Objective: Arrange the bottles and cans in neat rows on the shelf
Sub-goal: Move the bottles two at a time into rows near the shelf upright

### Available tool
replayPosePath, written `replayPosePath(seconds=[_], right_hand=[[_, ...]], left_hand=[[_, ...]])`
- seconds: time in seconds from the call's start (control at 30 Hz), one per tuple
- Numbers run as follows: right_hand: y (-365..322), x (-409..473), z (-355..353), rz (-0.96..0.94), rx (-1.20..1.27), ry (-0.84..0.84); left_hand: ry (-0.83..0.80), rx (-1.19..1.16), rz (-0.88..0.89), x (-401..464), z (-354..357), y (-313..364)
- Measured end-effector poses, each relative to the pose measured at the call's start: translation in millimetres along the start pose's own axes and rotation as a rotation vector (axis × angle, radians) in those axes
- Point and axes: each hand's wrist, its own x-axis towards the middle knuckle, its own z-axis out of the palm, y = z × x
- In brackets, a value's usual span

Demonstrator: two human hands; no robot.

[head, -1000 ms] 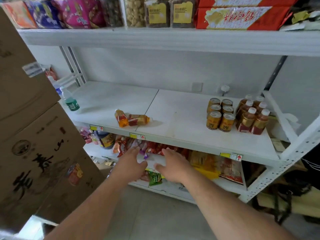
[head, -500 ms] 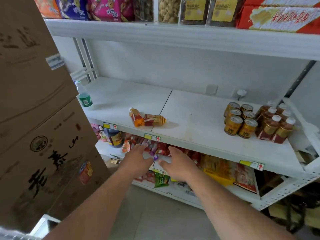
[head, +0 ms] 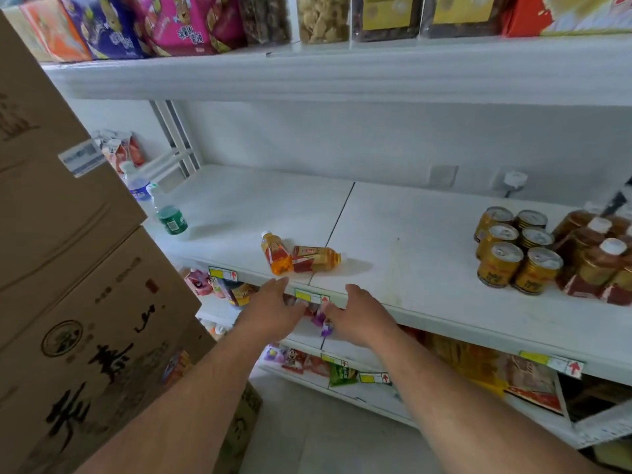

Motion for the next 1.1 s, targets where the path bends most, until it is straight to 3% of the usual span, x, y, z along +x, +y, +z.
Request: replayPosePath(seconds=[0.43,0.67,1.1], right_hand=[[-37,106,5,0.292,0.319,-0.001],[-63,159,20,0.444,0.476,0.155],[-76,222,17,0.544,0.591,0.217]], left_hand=[[-0.031,0.001,-0.074,118,-33,-35],[-0.135,0.025,-0.181,185,-43,-65],[-0.225,-0.073,-0.222,248,-37,-72]])
